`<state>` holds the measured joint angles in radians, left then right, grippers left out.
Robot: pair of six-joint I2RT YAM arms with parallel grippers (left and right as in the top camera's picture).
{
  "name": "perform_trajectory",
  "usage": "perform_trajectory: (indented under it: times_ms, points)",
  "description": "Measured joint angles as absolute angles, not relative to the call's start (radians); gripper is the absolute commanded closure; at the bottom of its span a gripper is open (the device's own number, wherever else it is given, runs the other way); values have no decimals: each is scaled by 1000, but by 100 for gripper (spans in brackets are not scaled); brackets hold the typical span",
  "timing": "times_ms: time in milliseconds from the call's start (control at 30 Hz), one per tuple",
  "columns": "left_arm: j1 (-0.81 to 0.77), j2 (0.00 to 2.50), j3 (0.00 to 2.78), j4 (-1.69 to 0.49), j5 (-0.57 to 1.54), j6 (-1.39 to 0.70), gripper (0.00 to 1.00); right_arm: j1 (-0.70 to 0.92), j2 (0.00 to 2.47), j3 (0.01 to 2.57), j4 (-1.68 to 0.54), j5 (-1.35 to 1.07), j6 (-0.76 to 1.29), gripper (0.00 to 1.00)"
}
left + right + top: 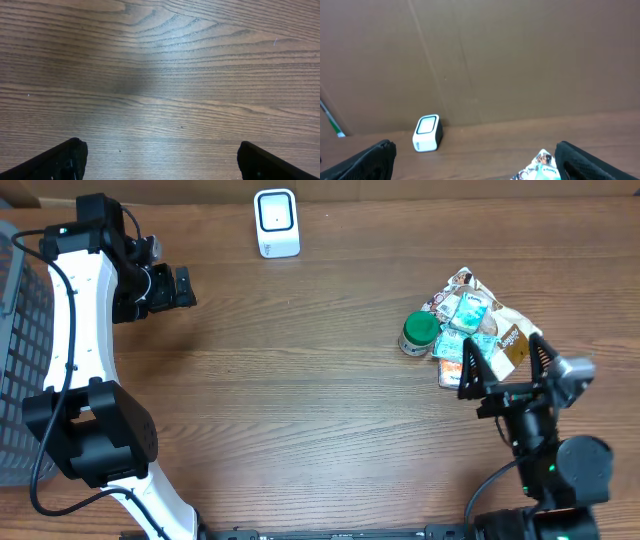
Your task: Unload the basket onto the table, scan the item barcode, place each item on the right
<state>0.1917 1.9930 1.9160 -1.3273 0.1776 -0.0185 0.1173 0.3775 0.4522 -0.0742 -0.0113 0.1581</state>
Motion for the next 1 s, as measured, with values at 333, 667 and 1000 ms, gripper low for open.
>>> perform_trajectory:
  times_ms: [333,667,1000]
  points:
    - [192,1993,1916,-1327,178,-19,0,117,165,118,83,-11,157,0]
    - [192,1993,1916,-1327,178,-19,0,118,15,19,-25,-11,157,0]
    - [192,1993,1916,-1327,178,-19,0,118,13,19,-89,-11,157,0]
